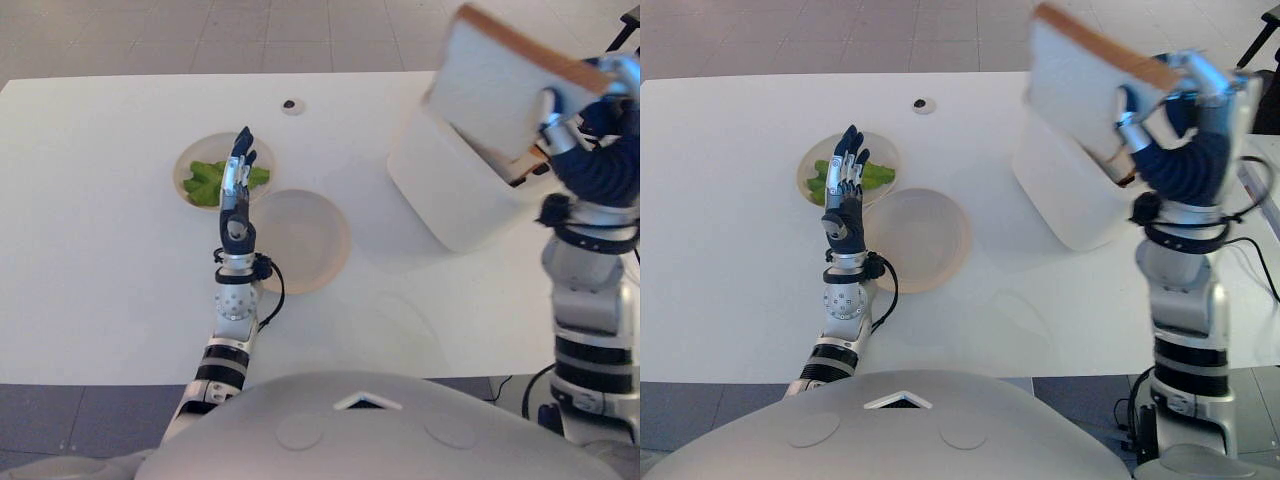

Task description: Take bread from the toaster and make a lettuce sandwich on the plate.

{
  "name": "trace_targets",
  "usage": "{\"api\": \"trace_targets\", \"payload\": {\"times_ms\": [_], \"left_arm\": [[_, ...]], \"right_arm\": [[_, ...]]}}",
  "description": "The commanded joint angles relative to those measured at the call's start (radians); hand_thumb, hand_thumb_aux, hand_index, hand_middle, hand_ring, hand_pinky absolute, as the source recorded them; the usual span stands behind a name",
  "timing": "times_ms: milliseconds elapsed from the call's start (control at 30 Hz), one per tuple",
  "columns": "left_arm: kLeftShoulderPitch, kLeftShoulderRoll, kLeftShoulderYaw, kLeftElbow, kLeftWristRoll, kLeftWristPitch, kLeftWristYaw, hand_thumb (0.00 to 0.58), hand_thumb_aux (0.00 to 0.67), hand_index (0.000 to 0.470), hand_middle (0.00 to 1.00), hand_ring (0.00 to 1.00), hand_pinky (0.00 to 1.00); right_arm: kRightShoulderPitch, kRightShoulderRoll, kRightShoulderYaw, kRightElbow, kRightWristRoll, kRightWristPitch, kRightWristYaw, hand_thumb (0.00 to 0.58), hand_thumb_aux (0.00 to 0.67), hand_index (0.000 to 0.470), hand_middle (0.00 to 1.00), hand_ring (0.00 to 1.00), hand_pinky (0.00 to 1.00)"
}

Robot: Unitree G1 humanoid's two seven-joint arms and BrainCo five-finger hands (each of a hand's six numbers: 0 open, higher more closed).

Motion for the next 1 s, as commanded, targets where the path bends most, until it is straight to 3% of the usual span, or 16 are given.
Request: {"api": "trace_targets", "payload": {"times_ms": [33, 267, 367, 567, 767, 800, 833, 867, 900, 1000], "left_arm": [[0.019, 0.044, 0.186, -0.115, 0.217, 0.055, 0.148, 0.0, 0.0, 0.0, 0.0, 0.0, 0.0], [-0.011, 0.21, 0.324, -0.136, 0.366, 0.2, 0.247, 0.0, 0.0, 0.0, 0.0, 0.0, 0.0], [-0.019, 0.289, 0.305, -0.082, 0.474, 0.292, 0.275, 0.0, 0.0, 0.0, 0.0, 0.0, 0.0], [-0.081, 0.397, 0.174, 0.082, 0.649, 0.473, 0.316, 0.0, 0.0, 0.0, 0.0, 0.0, 0.0], [-0.199, 0.479, 0.055, 0.285, 0.725, 0.674, 0.317, 0.0, 0.0, 0.0, 0.0, 0.0, 0.0], [-0.221, 0.488, 0.035, 0.314, 0.729, 0.696, 0.321, 0.0, 0.0, 0.0, 0.0, 0.0, 0.0], [-0.24, 0.496, 0.017, 0.336, 0.73, 0.714, 0.326, 0.0, 0.0, 0.0, 0.0, 0.0, 0.0], [-0.261, 0.503, 0.002, 0.36, 0.726, 0.725, 0.331, 0.0, 0.0, 0.0, 0.0, 0.0, 0.0], [-0.283, 0.509, -0.012, 0.386, 0.721, 0.735, 0.337, 0.0, 0.0, 0.0, 0.0, 0.0, 0.0], [-0.346, 0.52, -0.062, 0.459, 0.71, 0.746, 0.349, 0.0, 0.0, 0.0, 0.0, 0.0, 0.0]], "right_arm": [[-0.013, 0.077, 0.239, 0.109, 0.271, 0.156, 0.299, 0.58, 0.67, 0.47, 1.0, 1.0, 1.0], [-0.075, 0.208, 0.361, 0.527, 0.07, 0.133, 0.349, 0.58, 0.67, 0.47, 1.0, 1.0, 1.0], [-0.091, 0.267, 0.394, 0.605, -0.02, 0.099, 0.311, 0.58, 0.67, 0.47, 1.0, 1.0, 1.0], [-0.029, 0.288, 0.397, 0.452, -0.112, 0.112, 0.288, 0.58, 0.67, 0.47, 1.0, 1.0, 1.0], [0.001, 0.214, 0.482, 0.317, -0.476, 0.14, 0.262, 0.58, 0.67, 0.47, 1.0, 1.0, 1.0], [0.003, 0.194, 0.492, 0.316, -0.525, 0.145, 0.267, 0.578, 0.631, 0.442, 1.0, 1.0, 1.0], [0.003, 0.18, 0.49, 0.315, -0.562, 0.155, 0.259, 0.466, 0.373, 0.262, 0.51, 0.51, 0.51], [0.0, 0.169, 0.481, 0.317, -0.591, 0.163, 0.247, 0.079, 0.047, 0.033, 0.0, 0.0, 0.0], [-0.005, 0.162, 0.47, 0.322, -0.615, 0.171, 0.23, 0.0, 0.0, 0.0, 0.0, 0.0, 0.0], [-0.012, 0.158, 0.453, 0.342, -0.647, 0.188, 0.192, 0.0, 0.0, 0.0, 0.0, 0.0, 0.0]]}}
